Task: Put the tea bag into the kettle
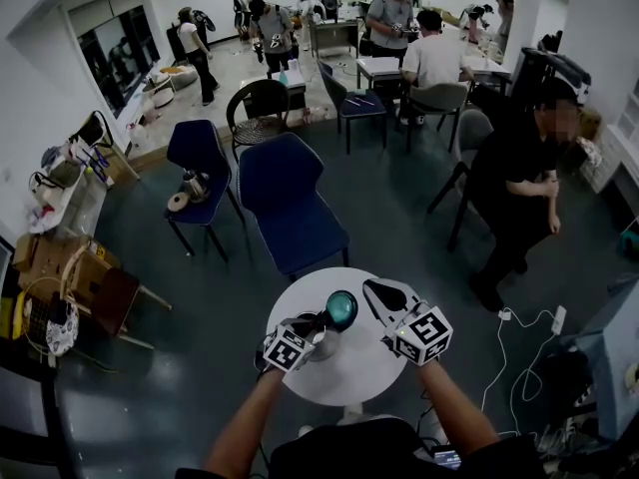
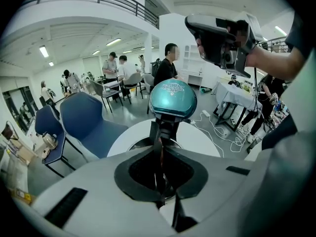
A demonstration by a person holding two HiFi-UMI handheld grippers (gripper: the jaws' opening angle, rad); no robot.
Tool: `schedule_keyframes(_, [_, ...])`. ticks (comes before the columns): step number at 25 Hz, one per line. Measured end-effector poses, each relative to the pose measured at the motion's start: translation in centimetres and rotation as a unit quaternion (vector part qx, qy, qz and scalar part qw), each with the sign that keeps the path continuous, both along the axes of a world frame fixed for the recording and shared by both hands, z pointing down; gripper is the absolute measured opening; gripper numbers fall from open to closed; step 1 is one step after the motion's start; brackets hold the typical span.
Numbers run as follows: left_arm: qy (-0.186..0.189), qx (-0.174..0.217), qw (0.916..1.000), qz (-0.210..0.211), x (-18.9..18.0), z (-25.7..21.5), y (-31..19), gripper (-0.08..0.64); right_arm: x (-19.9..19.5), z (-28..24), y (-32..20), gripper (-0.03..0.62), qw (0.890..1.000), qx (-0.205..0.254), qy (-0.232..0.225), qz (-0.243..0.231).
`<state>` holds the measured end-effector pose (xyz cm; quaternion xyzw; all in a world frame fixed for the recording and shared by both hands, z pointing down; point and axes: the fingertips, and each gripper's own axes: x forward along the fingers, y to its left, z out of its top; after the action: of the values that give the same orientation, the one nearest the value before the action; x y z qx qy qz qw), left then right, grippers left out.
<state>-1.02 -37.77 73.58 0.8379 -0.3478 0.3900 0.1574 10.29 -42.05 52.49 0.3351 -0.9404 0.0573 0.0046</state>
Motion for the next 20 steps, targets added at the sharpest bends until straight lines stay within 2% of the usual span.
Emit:
schedule_keyframes(12, [-0.025, -0.007, 0.9997, -0.001, 0.3, 1.0, -0.1, 0.031, 0.6, 0.5, 0.1, 0.015, 1.0, -0.005, 0.001, -0.001])
schedule_keyframes(20, [0.007, -0.005, 0.9997, -0.021, 0.3, 0.4, -0.1, 0.032, 0.9, 0.7, -0.1, 0.015, 1.0, -0.01, 0.001, -0.002])
